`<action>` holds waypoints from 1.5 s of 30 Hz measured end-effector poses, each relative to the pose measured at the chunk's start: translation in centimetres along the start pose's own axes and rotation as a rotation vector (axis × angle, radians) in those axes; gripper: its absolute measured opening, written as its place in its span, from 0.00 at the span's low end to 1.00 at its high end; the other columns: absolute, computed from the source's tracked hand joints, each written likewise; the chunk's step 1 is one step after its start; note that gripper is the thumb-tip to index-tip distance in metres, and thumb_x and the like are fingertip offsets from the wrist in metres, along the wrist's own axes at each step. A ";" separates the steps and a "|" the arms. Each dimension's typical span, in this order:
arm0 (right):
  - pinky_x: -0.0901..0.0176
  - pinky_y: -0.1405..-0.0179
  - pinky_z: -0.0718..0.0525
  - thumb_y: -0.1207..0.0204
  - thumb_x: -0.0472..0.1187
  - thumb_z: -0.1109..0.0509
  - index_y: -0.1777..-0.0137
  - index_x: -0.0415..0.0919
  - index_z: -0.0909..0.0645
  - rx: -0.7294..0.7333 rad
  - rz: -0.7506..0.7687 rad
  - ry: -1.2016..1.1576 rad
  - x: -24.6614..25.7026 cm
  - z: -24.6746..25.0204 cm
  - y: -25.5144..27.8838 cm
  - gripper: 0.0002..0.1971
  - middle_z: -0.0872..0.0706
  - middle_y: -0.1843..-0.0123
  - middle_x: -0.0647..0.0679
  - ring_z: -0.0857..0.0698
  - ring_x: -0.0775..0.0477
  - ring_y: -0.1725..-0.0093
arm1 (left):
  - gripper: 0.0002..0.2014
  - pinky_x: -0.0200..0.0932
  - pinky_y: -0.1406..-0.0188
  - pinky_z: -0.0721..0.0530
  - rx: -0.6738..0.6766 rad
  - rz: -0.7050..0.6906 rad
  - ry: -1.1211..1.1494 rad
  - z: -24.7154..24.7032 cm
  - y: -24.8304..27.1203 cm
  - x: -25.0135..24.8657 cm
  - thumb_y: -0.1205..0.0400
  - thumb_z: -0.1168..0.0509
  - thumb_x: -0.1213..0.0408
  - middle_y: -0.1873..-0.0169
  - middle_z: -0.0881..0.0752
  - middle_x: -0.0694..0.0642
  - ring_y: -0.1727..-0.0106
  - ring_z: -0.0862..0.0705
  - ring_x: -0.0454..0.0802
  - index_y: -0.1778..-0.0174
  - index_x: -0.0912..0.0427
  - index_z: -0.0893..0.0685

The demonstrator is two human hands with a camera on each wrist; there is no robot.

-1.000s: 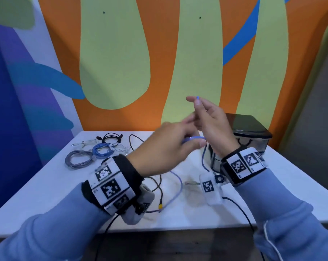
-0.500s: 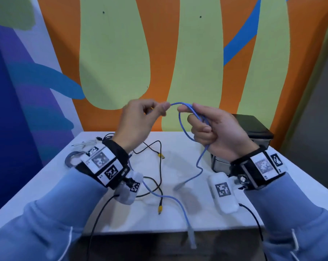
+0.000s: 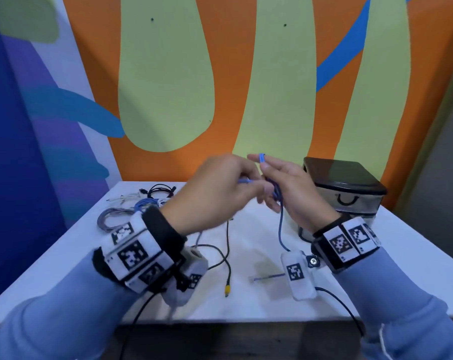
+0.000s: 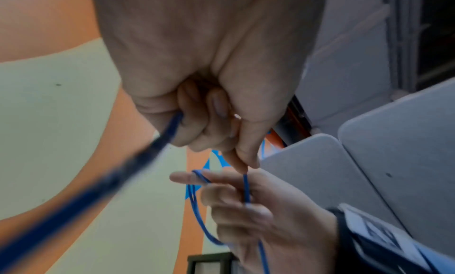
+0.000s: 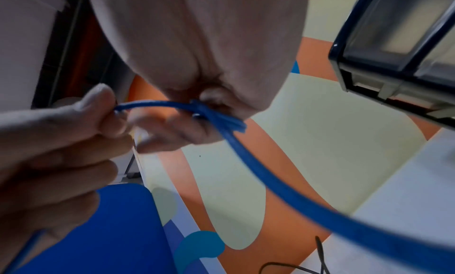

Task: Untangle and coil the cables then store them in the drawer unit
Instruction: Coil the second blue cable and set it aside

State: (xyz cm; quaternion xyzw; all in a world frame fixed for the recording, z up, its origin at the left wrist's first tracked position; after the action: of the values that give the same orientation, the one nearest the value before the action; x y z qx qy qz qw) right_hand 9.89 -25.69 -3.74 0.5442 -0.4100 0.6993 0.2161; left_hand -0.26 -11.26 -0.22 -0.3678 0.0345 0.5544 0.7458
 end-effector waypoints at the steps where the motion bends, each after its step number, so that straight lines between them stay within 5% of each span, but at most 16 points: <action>1: 0.61 0.81 0.39 0.08 0.39 0.40 0.33 0.43 0.13 0.073 -0.021 -0.031 0.2 0.0 0.3 0.14 0.25 0.75 0.43 0.36 0.47 0.77 | 0.12 0.40 0.70 0.32 -0.040 0.007 0.073 0.8 -0.4 0.4 0.17 0.23 0.50 0.78 0.21 0.45 0.72 0.24 0.41 0.64 0.49 0.08; 3: 0.61 0.78 0.50 0.12 0.41 0.38 0.40 0.42 0.10 0.215 -0.086 -0.161 0.7 -0.1 0.9 0.14 0.34 0.75 0.47 0.47 0.51 0.75 | 0.11 0.41 0.69 0.32 -0.135 0.017 0.233 2.2 -1.1 1.5 0.19 0.19 0.53 0.78 0.22 0.45 0.72 0.28 0.41 0.62 0.55 0.07; 7: 0.61 0.77 0.53 0.11 0.44 0.42 0.46 0.39 0.14 0.297 -0.162 -0.400 0.8 -0.1 1.5 0.15 0.43 0.72 0.53 0.50 0.56 0.77 | 0.13 0.34 0.71 0.34 -0.307 0.058 0.440 2.5 -2.1 4.1 0.22 0.17 0.59 0.74 0.25 0.48 0.72 0.32 0.42 0.57 0.68 0.08; 11: 0.62 0.80 0.54 0.12 0.49 0.41 0.60 0.46 0.20 0.270 -0.183 -0.485 0.6 -0.4 1.1 0.16 0.46 0.73 0.54 0.52 0.55 0.78 | 0.08 0.32 0.67 0.30 -0.323 0.061 0.511 0.9 -2.4 5.3 0.13 0.25 0.62 0.76 0.22 0.39 0.71 0.30 0.39 0.48 0.64 0.05; 13: 0.62 0.80 0.54 0.12 0.50 0.40 0.62 0.46 0.21 0.257 -0.193 -0.530 0.5 -0.4 0.8 0.17 0.47 0.73 0.54 0.52 0.54 0.79 | 0.07 0.35 0.63 0.27 -0.305 0.021 0.514 0.3 -2.7 5.5 0.11 0.28 0.63 0.70 0.18 0.42 0.67 0.25 0.42 0.44 0.56 0.04; 15: 0.62 0.81 0.54 0.12 0.51 0.40 0.63 0.47 0.21 0.255 -0.195 -0.563 0.4 -0.5 0.3 0.18 0.47 0.73 0.55 0.52 0.54 0.79 | 0.08 0.42 0.56 0.20 -0.323 -0.010 0.431 -0.3 -3.2 6.0 0.12 0.27 0.61 0.57 0.12 0.54 0.55 0.16 0.49 0.45 0.43 0.05; 17: 0.63 0.81 0.53 0.13 0.51 0.40 0.62 0.47 0.21 0.250 -0.185 -0.576 0.1 -0.5 -0.4 0.17 0.47 0.73 0.55 0.51 0.55 0.79 | 0.10 0.49 0.50 0.16 -0.341 0.010 0.380 -1.0 -3.8 6.6 0.13 0.25 0.60 0.52 0.10 0.50 0.50 0.13 0.50 0.46 0.38 0.06; 21: 0.65 0.82 0.52 0.12 0.50 0.39 0.61 0.46 0.20 0.208 -0.145 -0.589 -1.0 -0.8 -2.0 0.16 0.47 0.73 0.54 0.51 0.55 0.79 | 0.12 0.53 0.41 0.08 -0.211 0.080 0.506 -2.4 -4.6 6.4 0.12 0.27 0.69 0.56 0.04 0.47 0.51 0.06 0.51 0.51 0.47 0.03; 23: 0.65 0.82 0.51 0.10 0.49 0.39 0.60 0.44 0.21 0.145 -0.111 -0.579 -1.9 -0.6 -3.1 0.17 0.46 0.73 0.54 0.51 0.56 0.78 | 0.11 0.46 0.39 0.08 -0.187 0.148 0.682 -2.9 -4.8 6.7 0.11 0.31 0.75 0.53 0.03 0.53 0.50 0.06 0.48 0.46 0.58 0.04; 26: 0.67 0.83 0.49 0.07 0.47 0.41 0.57 0.43 0.23 0.014 -0.056 -0.496 -3.3 0.2 -4.7 0.16 0.42 0.73 0.54 0.50 0.55 0.77 | 0.17 0.51 0.34 0.09 -0.177 0.285 0.865 -3.8 -5.3 8.0 0.13 0.40 0.78 0.48 0.05 0.68 0.42 0.05 0.62 0.38 0.64 0.07; 30: 0.68 0.83 0.43 0.07 0.47 0.40 0.56 0.43 0.24 -0.111 -0.051 -0.376 -5.4 0.9 -6.5 0.16 0.43 0.70 0.52 0.46 0.57 0.77 | 0.16 0.55 0.30 0.11 -0.192 0.294 0.772 -4.9 -5.4 9.6 0.18 0.25 0.76 0.50 0.05 0.67 0.46 0.06 0.57 0.35 0.61 0.09; 34: 0.68 0.83 0.40 0.07 0.47 0.39 0.56 0.43 0.24 -0.183 -0.075 -0.335 -7.7 0.6 -8.0 0.16 0.44 0.68 0.50 0.45 0.56 0.76 | 0.17 0.56 0.44 0.12 -0.262 0.356 0.654 -6.1 -6.6 11.3 0.27 0.22 0.75 0.57 0.06 0.66 0.59 0.13 0.53 0.44 0.55 0.08; 39: 0.66 0.79 0.39 0.07 0.47 0.39 0.58 0.42 0.23 -0.264 -0.059 -0.250 -9.4 0.3 -8.9 0.17 0.41 0.73 0.53 0.43 0.54 0.77 | 0.17 0.46 0.59 0.17 -0.296 0.356 0.479 -7.6 -8.2 12.7 0.27 0.19 0.73 0.71 0.12 0.47 0.69 0.17 0.45 0.48 0.49 0.10; 42: 0.62 0.76 0.38 0.07 0.48 0.39 0.59 0.41 0.22 -0.301 -0.032 -0.126 -10.2 1.0 -8.9 0.19 0.39 0.72 0.53 0.42 0.52 0.74 | 0.18 0.47 0.53 0.12 -0.323 0.275 0.386 -8.3 -8.2 13.2 0.24 0.17 0.63 0.61 0.11 0.47 0.63 0.15 0.45 0.40 0.43 0.08; 45: 0.62 0.75 0.36 0.07 0.48 0.39 0.52 0.31 0.16 -0.336 -0.027 -0.064 -10.6 2.0 -8.9 0.21 0.40 0.73 0.54 0.40 0.52 0.74 | 0.10 0.44 0.50 0.17 -0.316 0.198 0.423 -8.9 -8.0 13.0 0.18 0.20 0.58 0.51 0.10 0.51 0.57 0.19 0.49 0.43 0.42 0.04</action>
State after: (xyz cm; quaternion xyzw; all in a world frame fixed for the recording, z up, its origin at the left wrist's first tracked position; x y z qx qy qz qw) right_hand 21.09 -20.73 -10.49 0.5280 -0.5203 0.6003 0.3002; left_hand 14.71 -7.01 -8.55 -0.5816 0.1383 0.5342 0.5977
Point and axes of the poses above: each hand's wrist, its own y-axis away from the middle knuckle, its own z-axis out of the back of the hand, x = y × z, the point moved 2 cm from there along -y, towards the middle knuckle
